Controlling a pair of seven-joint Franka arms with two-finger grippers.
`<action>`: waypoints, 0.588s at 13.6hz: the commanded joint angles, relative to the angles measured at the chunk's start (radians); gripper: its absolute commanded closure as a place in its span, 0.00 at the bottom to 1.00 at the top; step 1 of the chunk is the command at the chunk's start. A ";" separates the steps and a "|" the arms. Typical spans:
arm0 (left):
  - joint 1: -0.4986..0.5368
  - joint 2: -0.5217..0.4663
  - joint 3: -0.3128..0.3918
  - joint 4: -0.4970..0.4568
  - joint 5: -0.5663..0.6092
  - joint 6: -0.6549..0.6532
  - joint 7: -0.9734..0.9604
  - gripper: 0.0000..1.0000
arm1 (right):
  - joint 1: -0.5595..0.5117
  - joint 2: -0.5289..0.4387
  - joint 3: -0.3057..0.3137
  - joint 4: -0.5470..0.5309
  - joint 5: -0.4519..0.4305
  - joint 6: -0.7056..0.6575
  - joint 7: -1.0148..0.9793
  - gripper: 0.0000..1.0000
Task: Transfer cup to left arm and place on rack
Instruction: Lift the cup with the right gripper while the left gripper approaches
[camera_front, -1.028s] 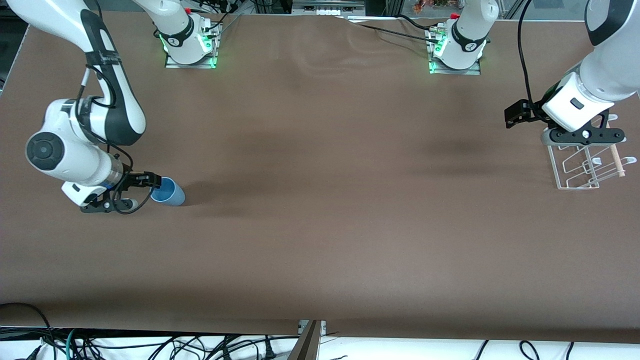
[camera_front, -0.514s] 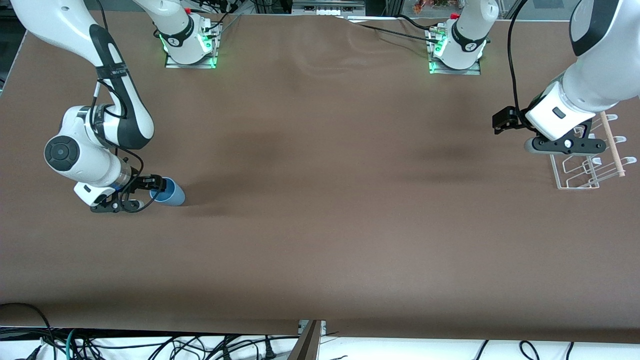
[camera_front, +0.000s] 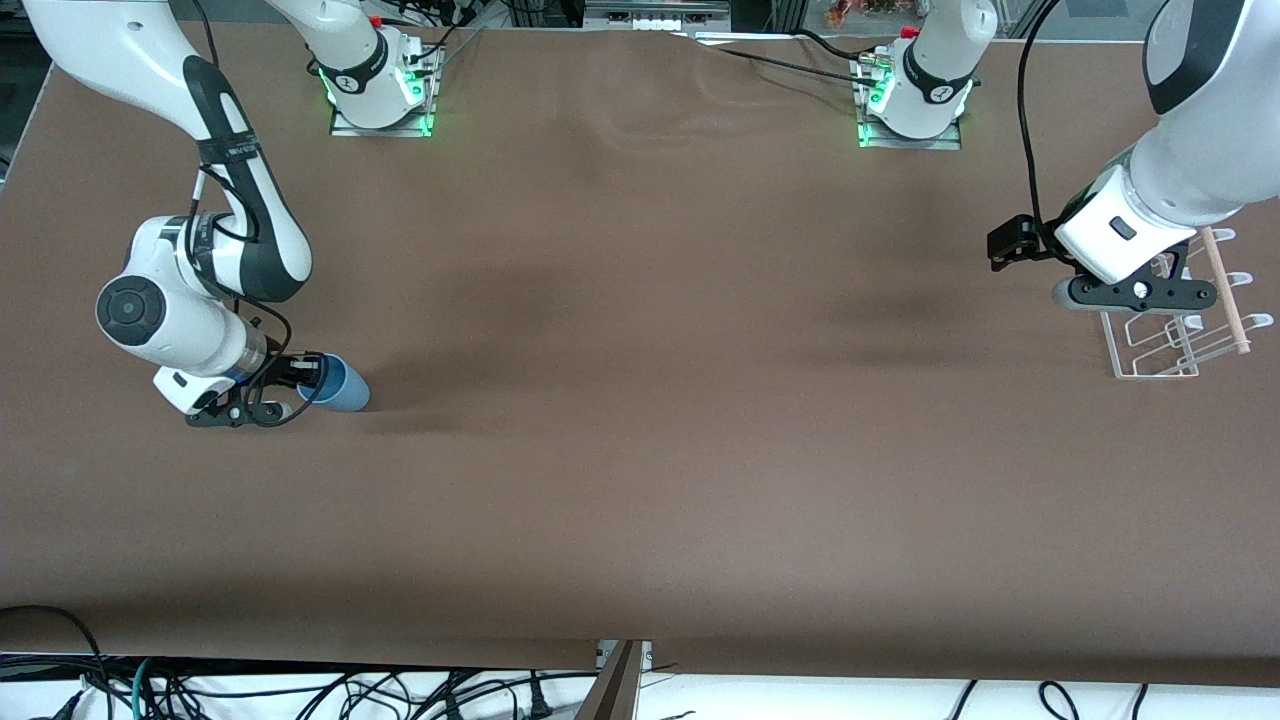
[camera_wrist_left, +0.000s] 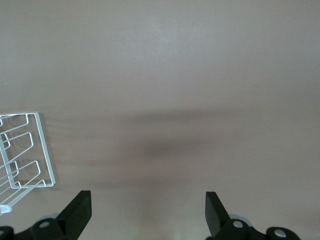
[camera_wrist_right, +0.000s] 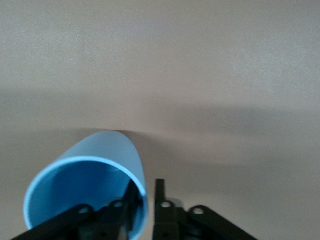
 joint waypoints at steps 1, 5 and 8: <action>0.006 0.017 0.000 0.037 0.001 -0.026 0.013 0.00 | -0.010 0.001 0.012 -0.002 0.095 0.009 -0.004 1.00; 0.011 0.023 0.006 0.036 0.001 -0.026 0.011 0.00 | -0.007 0.009 0.030 0.064 0.238 -0.024 -0.010 1.00; 0.015 0.023 0.006 0.036 0.001 -0.027 0.019 0.00 | 0.034 0.009 0.055 0.170 0.419 -0.127 -0.007 1.00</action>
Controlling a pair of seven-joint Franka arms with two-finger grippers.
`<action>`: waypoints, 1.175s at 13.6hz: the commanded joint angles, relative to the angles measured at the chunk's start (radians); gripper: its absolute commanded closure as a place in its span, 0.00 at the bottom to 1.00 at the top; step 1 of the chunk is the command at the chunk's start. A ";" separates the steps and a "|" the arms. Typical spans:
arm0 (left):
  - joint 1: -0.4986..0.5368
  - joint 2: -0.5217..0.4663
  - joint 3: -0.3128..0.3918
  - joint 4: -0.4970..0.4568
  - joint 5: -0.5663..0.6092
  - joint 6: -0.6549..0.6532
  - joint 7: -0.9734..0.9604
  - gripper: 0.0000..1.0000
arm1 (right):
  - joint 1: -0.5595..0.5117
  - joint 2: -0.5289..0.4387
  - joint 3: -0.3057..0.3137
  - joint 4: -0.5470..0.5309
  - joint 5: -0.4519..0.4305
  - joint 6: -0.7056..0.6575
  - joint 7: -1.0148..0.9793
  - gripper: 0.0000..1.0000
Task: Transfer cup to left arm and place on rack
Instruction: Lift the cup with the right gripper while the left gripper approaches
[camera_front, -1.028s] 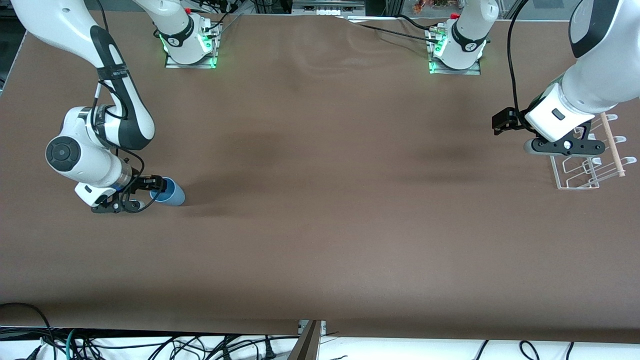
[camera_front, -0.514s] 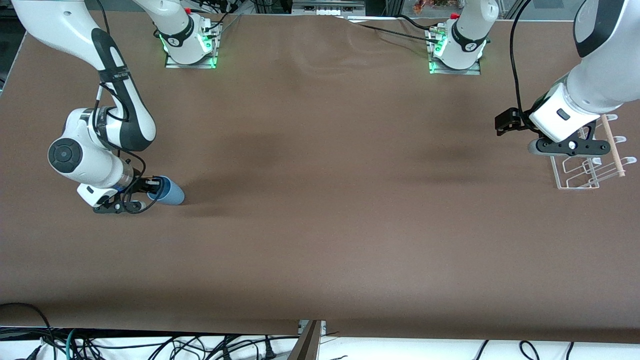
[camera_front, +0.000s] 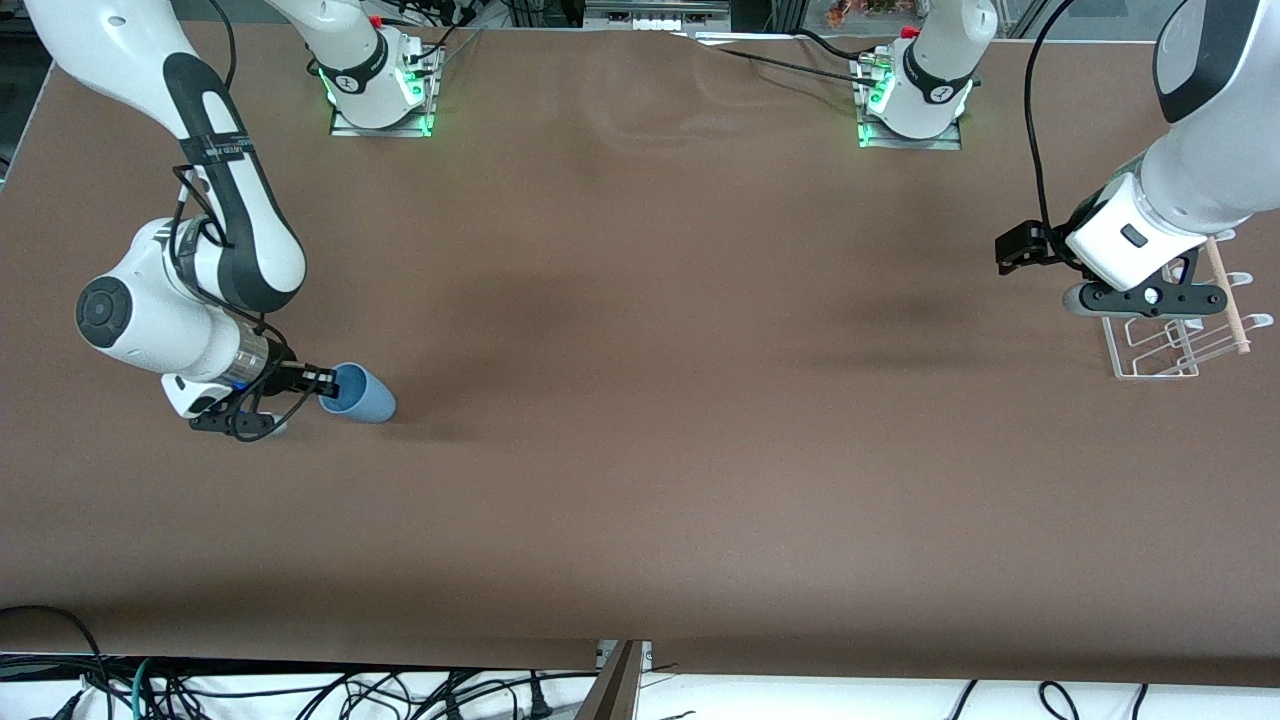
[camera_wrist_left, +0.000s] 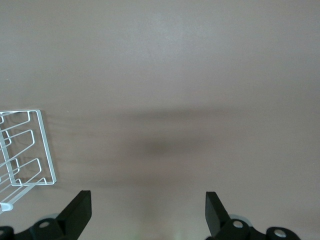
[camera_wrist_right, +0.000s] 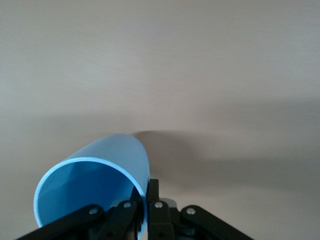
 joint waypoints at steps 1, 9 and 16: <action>0.004 0.014 0.000 0.034 0.001 -0.027 0.033 0.00 | 0.056 0.007 0.013 0.106 0.126 -0.091 0.002 1.00; -0.042 0.137 -0.014 0.110 -0.127 -0.020 0.483 0.00 | 0.235 0.053 0.089 0.328 0.382 -0.128 0.264 1.00; -0.040 0.221 -0.014 0.117 -0.460 0.019 1.072 0.00 | 0.349 0.194 0.172 0.558 0.489 -0.117 0.359 1.00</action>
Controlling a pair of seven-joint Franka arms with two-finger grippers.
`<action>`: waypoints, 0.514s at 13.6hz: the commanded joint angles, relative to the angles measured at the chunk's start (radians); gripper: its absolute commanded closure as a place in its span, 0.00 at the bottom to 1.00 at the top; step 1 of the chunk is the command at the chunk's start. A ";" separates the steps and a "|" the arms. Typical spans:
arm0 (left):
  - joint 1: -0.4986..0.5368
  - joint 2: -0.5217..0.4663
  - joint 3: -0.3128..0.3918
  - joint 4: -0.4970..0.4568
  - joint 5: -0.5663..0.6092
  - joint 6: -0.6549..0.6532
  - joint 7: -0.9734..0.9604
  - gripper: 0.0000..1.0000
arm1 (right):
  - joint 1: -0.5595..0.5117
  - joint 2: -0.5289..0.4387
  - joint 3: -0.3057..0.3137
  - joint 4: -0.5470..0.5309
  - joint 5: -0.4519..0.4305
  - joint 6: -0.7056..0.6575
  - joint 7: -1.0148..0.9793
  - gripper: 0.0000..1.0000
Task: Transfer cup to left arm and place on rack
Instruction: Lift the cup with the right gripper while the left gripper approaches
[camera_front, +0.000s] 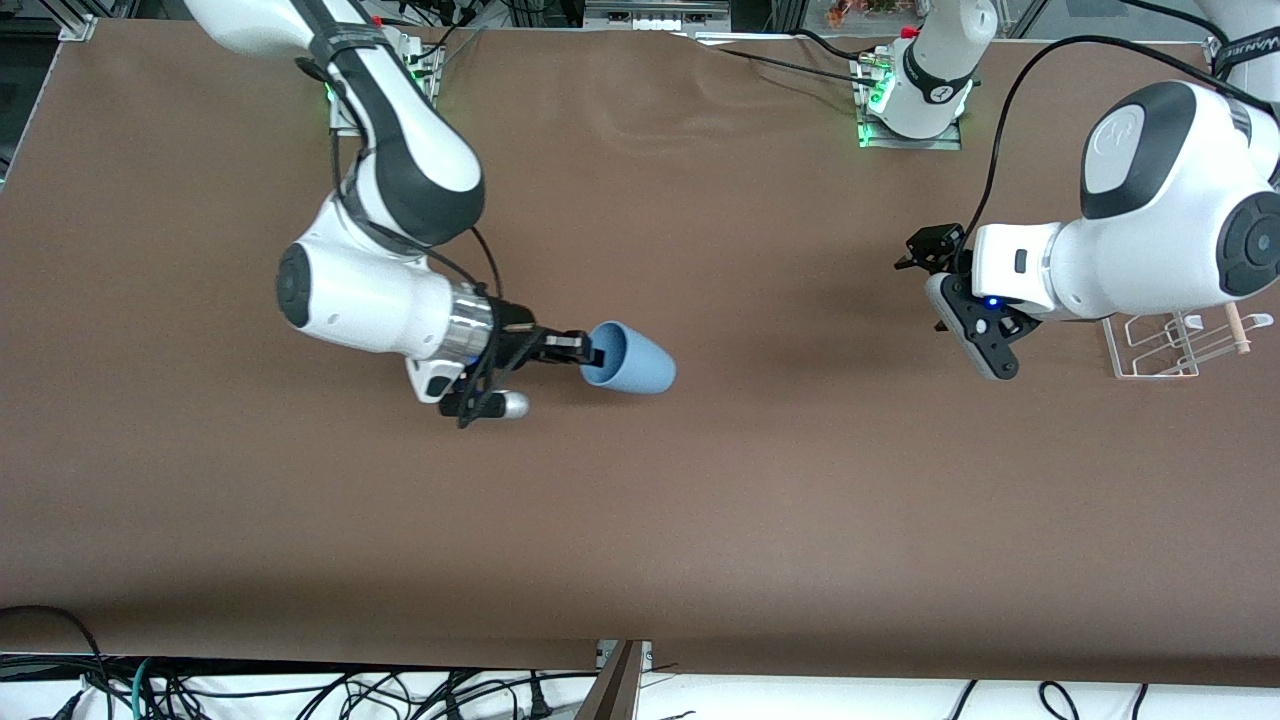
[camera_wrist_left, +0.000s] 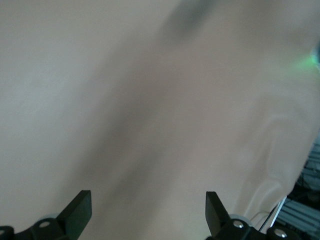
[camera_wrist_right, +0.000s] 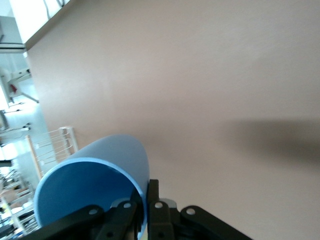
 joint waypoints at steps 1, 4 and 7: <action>-0.009 0.037 0.001 0.038 -0.134 0.035 0.236 0.00 | 0.029 0.059 0.006 0.098 0.105 -0.009 0.023 1.00; -0.047 0.057 0.000 0.041 -0.260 0.129 0.417 0.00 | 0.037 0.061 0.023 0.098 0.142 -0.009 0.015 1.00; -0.084 0.109 -0.003 0.082 -0.355 0.210 0.539 0.00 | 0.037 0.082 0.060 0.123 0.173 -0.009 0.020 1.00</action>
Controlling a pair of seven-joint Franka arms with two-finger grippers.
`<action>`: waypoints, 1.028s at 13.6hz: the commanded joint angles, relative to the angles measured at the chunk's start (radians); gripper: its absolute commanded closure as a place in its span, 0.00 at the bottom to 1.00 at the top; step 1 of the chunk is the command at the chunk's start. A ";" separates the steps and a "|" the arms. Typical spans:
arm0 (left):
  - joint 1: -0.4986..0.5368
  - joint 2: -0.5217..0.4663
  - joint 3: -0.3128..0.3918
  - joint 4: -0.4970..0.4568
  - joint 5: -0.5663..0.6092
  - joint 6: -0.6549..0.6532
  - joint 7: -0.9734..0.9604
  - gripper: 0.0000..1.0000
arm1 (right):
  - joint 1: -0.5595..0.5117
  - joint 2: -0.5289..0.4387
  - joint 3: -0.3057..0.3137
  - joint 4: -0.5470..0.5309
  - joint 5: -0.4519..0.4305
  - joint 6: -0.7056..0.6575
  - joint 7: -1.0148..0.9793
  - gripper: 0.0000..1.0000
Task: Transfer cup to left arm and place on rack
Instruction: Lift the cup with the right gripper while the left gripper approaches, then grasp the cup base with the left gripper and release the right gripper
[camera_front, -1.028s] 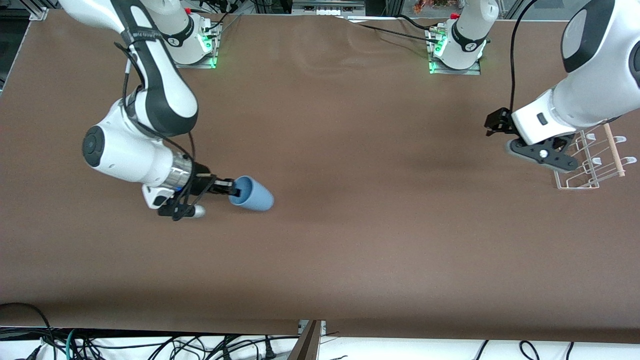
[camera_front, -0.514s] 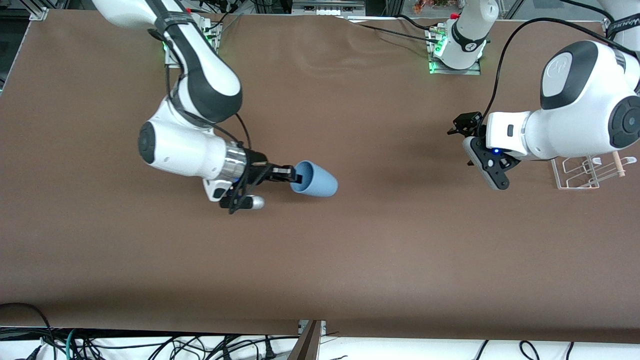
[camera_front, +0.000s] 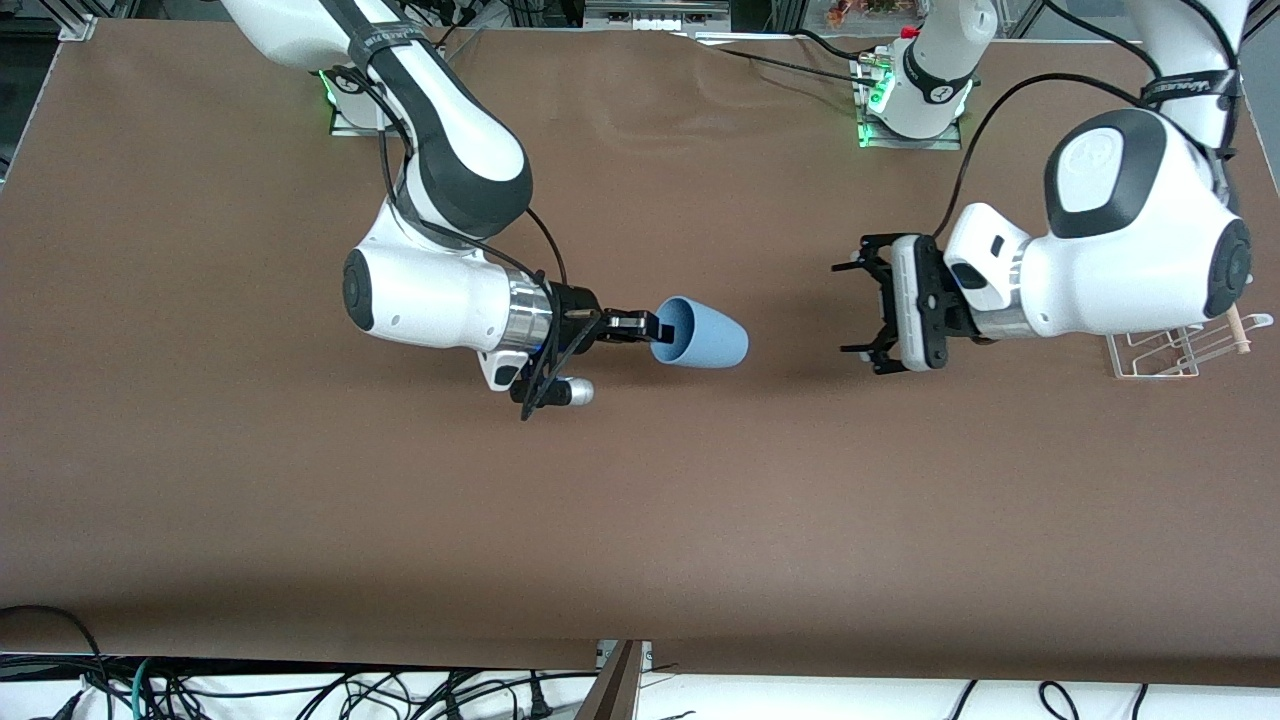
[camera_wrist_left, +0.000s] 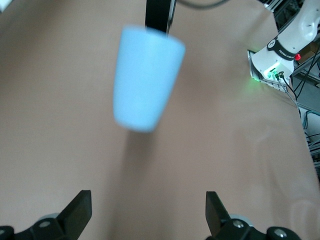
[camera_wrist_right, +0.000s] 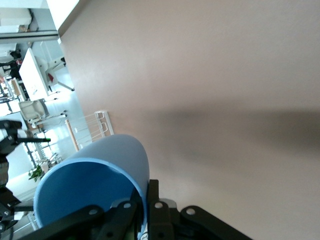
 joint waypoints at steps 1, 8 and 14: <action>-0.031 0.065 0.001 0.071 -0.105 0.072 0.117 0.00 | -0.003 0.037 0.022 0.067 0.063 -0.008 0.013 1.00; -0.103 0.088 -0.005 0.050 -0.146 0.110 0.125 0.00 | -0.003 0.037 0.025 0.087 0.092 -0.010 0.008 1.00; -0.126 0.099 -0.005 0.044 -0.141 0.127 0.125 0.90 | -0.003 0.035 0.025 0.089 0.094 -0.010 0.008 1.00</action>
